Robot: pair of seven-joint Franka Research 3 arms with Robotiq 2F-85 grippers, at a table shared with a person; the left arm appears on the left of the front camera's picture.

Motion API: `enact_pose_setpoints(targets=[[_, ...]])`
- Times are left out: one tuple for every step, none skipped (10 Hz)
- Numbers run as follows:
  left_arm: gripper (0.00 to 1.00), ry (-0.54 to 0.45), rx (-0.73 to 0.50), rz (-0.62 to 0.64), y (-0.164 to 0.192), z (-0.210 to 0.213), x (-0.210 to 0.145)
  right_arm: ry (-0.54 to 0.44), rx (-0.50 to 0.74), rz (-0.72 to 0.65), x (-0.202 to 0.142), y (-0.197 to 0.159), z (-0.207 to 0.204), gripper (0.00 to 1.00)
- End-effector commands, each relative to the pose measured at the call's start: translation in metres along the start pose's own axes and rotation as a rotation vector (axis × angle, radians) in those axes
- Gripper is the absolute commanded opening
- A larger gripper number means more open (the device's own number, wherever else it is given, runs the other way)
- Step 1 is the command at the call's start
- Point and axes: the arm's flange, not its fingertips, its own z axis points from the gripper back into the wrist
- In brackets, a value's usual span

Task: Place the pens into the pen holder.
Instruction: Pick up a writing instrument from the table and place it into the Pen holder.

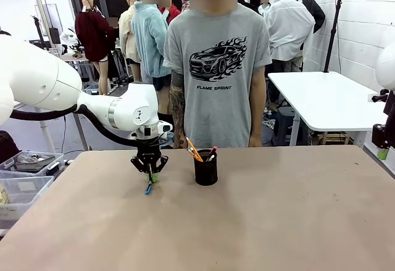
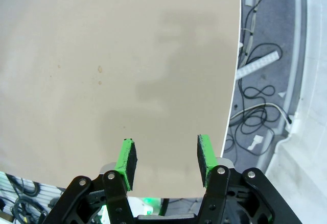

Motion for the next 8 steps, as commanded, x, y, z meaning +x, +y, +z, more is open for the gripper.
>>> enact_pose_setpoints(targets=[[0.00,-0.001,-0.005,0.004,0.007,-0.002,0.001,-0.001,0.005,0.000,0.000,0.000,0.000,0.61],[0.00,-0.041,-0.024,-0.026,0.012,0.008,-0.005,-0.001,0.005,0.000,0.000,0.000,0.000,0.61],[0.00,-0.103,-0.026,-0.054,0.015,0.016,-0.011,-0.001,0.005,0.000,0.000,0.000,0.000,0.61],[0.00,-0.165,-0.059,-0.083,0.019,0.025,-0.016,-0.001,0.005,0.000,0.000,0.000,0.000,0.61],[0.00,-0.198,-0.057,-0.094,0.029,0.034,-0.021,-0.001,0.005,0.000,0.000,0.000,0.000,0.61],[0.00,-0.241,-0.118,-0.186,0.037,0.043,-0.027,-0.001,0.005,0.000,0.000,0.000,0.000,0.61],[0.00,-0.298,-0.144,-0.233,0.046,0.050,-0.031,-0.001,0.005,0.000,0.000,0.000,0.000,0.61],[0.00,-0.375,-0.201,-0.285,0.054,0.060,-0.033,-0.001,0.005,0.000,0.000,0.000,0.000,0.61]])
